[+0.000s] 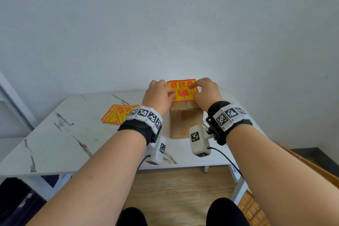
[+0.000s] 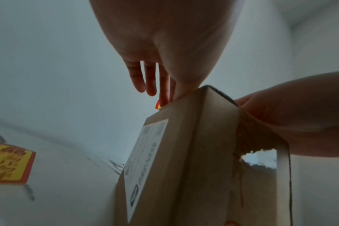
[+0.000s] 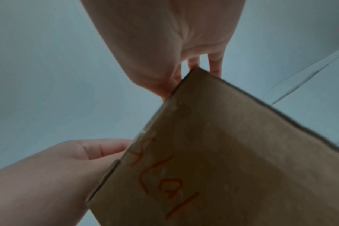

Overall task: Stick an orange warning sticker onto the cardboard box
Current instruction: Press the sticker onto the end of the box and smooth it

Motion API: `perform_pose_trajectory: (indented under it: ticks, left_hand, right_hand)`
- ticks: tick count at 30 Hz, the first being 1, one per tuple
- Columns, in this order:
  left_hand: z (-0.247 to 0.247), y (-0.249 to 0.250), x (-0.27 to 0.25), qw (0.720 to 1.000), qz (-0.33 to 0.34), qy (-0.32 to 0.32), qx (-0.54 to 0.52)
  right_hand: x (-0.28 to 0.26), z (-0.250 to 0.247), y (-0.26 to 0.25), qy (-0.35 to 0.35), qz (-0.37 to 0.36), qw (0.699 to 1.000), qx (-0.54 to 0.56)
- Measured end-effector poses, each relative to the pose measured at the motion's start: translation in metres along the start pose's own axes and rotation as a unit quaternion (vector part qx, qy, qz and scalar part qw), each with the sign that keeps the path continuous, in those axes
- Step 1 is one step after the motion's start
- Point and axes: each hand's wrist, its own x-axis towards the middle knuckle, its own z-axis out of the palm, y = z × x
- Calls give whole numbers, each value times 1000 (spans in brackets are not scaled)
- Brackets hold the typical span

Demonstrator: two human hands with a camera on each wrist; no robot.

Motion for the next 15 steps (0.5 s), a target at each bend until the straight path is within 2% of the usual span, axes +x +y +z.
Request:
perform_pose_trajectory:
  ticks: [3,8,15]
  left_hand:
    - [0,1,5,999,21,-37,10]
    - [0,-2,7,993,-52,-105,-18]
    - [2,-2,12,982,-91,-163,-24]
  right_hand:
    - [2,1,-7,-35,13,999,-12]
    - [3,6,-10,-53,20,998,-21]
    - [9,3,-6,-62,22,998,-23]
